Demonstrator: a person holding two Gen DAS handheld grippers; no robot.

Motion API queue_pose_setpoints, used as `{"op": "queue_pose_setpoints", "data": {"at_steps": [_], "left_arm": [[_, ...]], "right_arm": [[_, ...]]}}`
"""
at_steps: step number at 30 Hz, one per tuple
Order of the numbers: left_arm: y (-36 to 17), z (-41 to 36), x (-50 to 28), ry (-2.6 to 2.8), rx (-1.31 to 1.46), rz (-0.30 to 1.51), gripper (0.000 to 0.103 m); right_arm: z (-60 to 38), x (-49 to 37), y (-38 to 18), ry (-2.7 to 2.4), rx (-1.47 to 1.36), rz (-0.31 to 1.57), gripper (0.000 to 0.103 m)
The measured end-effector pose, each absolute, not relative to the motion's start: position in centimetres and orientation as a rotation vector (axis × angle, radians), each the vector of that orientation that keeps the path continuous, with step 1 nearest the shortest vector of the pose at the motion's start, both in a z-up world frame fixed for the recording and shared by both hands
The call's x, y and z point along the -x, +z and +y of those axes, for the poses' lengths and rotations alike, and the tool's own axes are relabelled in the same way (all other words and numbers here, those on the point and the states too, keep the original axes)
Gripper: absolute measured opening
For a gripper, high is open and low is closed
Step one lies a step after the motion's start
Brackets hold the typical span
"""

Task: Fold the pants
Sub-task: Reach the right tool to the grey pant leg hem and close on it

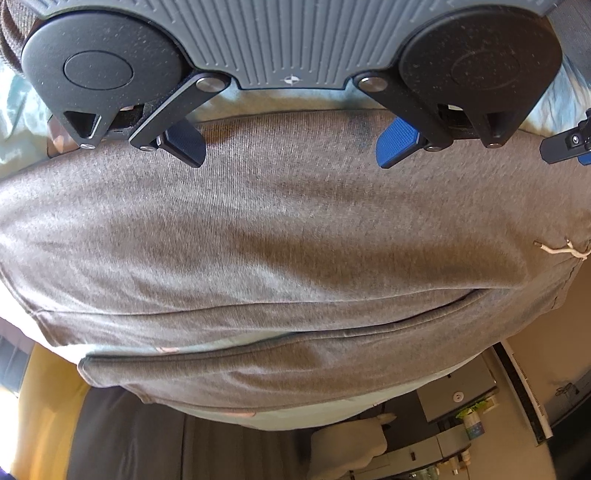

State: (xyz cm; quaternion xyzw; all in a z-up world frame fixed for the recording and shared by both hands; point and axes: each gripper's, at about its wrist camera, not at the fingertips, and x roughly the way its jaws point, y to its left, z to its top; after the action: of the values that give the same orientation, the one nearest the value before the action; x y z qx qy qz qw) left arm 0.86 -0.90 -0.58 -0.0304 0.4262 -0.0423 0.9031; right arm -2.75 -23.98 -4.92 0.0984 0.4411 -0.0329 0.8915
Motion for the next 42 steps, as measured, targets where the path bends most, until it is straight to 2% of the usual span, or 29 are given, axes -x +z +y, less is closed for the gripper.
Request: {"op": "queue_pose_setpoints", "data": {"at_steps": [10,18,26,28,30,33,36,42], "left_arm": [[0.6,-0.2,-1.6,-0.033,0.093,0.814,0.103],[2.5,1.7,-9.1,0.124,0.171,0.722,0.103],[-0.8,3.8,-14.4,0.355,0.182,0.660,0.103],[-1.7,4.6,-14.7,0.368,0.166,0.655,0.103],[-2.2,5.3,-14.6,0.362,0.158,0.655,0.103],[-3.1,6.4,-14.4,0.327,0.232,0.675,0.103],[-4.4,7.4,-14.5,0.326,0.347,0.717,0.103],[-5.5,6.9,-13.8,0.327,0.334,0.666,0.103]], "right_arm": [[-25.0,1.4,-4.6,-0.070,-0.233,0.902,0.099],[-28.9,-3.4,-6.4,-0.177,-0.284,0.965,0.099],[-29.2,-4.3,-7.6,-0.181,-0.282,0.999,0.099],[-29.0,-5.8,-6.6,-0.150,-0.239,1.098,0.099],[-30.2,-7.3,-4.2,-0.108,-0.309,1.050,0.099],[-33.1,-12.9,-0.3,-0.149,-0.380,0.905,0.099],[-36.5,-21.2,1.2,-0.226,-0.452,0.820,0.097],[-40.6,-36.0,-0.6,-0.427,-0.542,0.828,0.078]]}}
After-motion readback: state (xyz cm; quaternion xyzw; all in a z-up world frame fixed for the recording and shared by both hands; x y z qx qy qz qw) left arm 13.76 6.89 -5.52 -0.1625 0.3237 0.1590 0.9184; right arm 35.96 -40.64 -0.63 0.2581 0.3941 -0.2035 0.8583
